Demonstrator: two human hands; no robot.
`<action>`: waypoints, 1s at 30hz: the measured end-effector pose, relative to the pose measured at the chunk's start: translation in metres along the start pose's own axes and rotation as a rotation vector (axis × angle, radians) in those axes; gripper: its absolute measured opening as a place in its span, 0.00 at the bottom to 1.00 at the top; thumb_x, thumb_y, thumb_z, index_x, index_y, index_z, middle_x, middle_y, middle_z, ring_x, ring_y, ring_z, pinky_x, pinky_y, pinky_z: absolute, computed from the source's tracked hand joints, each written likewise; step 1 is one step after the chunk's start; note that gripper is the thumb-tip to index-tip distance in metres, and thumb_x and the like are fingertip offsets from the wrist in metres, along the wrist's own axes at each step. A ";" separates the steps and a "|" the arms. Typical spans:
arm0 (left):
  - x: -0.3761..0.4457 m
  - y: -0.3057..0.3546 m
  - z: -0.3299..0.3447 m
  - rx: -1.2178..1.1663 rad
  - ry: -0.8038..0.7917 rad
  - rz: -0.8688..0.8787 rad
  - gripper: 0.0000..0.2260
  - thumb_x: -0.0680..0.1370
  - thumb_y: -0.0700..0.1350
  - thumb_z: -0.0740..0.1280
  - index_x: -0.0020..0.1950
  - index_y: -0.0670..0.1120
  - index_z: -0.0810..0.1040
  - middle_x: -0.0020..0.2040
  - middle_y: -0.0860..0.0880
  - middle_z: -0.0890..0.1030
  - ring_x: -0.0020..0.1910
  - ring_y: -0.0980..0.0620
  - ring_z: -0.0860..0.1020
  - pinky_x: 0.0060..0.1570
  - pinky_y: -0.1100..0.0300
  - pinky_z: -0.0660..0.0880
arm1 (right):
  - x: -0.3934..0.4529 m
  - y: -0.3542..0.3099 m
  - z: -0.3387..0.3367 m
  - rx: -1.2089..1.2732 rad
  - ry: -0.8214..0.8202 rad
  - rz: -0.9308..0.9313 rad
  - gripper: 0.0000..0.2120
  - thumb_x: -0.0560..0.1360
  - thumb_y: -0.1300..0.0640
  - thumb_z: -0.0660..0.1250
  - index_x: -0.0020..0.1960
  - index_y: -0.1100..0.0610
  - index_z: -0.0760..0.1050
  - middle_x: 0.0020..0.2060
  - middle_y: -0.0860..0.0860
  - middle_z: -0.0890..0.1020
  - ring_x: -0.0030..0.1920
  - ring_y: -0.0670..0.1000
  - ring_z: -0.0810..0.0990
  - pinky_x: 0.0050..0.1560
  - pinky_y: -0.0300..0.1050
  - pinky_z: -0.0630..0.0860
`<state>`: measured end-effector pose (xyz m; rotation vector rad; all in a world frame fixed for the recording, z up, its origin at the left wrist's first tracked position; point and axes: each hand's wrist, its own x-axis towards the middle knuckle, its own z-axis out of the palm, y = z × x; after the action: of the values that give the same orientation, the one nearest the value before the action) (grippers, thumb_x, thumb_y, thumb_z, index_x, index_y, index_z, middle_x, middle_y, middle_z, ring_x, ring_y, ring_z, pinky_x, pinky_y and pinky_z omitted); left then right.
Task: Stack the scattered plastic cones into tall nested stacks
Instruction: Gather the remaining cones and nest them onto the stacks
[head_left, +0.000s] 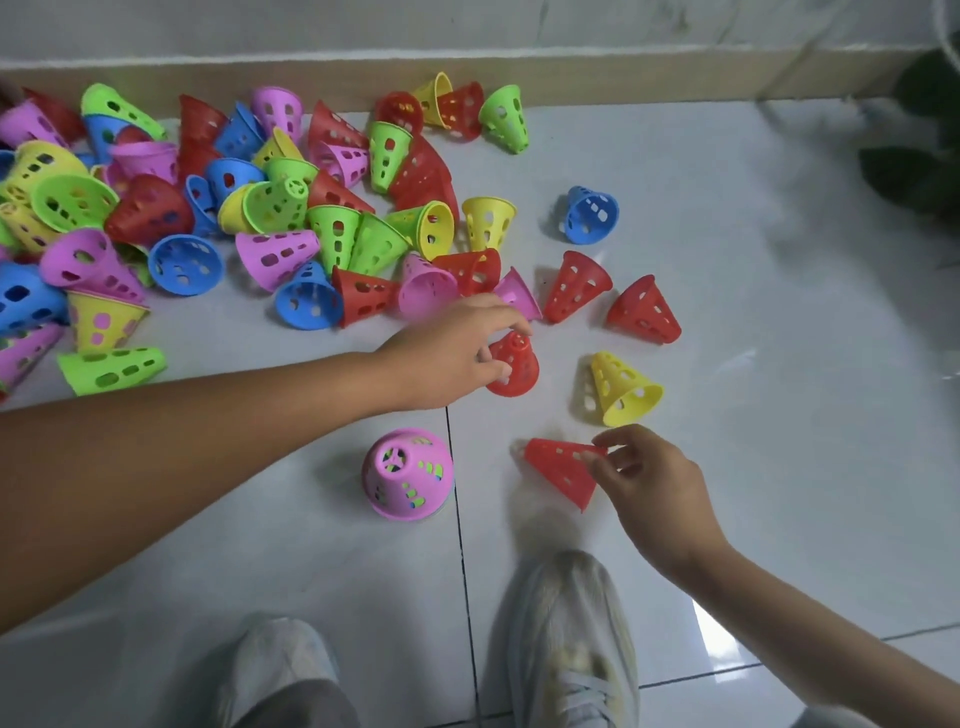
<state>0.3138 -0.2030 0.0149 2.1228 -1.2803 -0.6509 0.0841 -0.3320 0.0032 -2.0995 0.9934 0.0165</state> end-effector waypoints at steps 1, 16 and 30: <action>0.003 -0.002 0.002 0.021 -0.008 0.012 0.17 0.74 0.43 0.74 0.62 0.52 0.78 0.59 0.56 0.74 0.41 0.56 0.81 0.49 0.53 0.79 | -0.001 0.000 0.001 0.030 0.016 0.010 0.04 0.76 0.49 0.70 0.50 0.47 0.80 0.38 0.43 0.83 0.39 0.39 0.80 0.37 0.27 0.70; -0.011 -0.028 0.003 0.031 0.077 -0.093 0.15 0.73 0.48 0.75 0.58 0.53 0.78 0.50 0.57 0.77 0.38 0.57 0.75 0.45 0.56 0.74 | -0.033 -0.026 -0.007 0.585 0.013 0.125 0.06 0.80 0.61 0.66 0.51 0.53 0.81 0.35 0.53 0.83 0.33 0.47 0.77 0.39 0.38 0.76; -0.109 0.011 -0.048 -0.569 0.562 -0.314 0.14 0.78 0.51 0.64 0.63 0.55 0.76 0.54 0.54 0.81 0.46 0.55 0.79 0.43 0.60 0.78 | -0.051 -0.067 -0.002 1.226 -0.162 0.329 0.10 0.79 0.65 0.61 0.56 0.60 0.79 0.37 0.52 0.78 0.32 0.47 0.72 0.38 0.38 0.75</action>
<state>0.2926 -0.0990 0.0696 1.8348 -0.3976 -0.4239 0.0920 -0.2754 0.0645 -0.8021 0.8842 -0.2032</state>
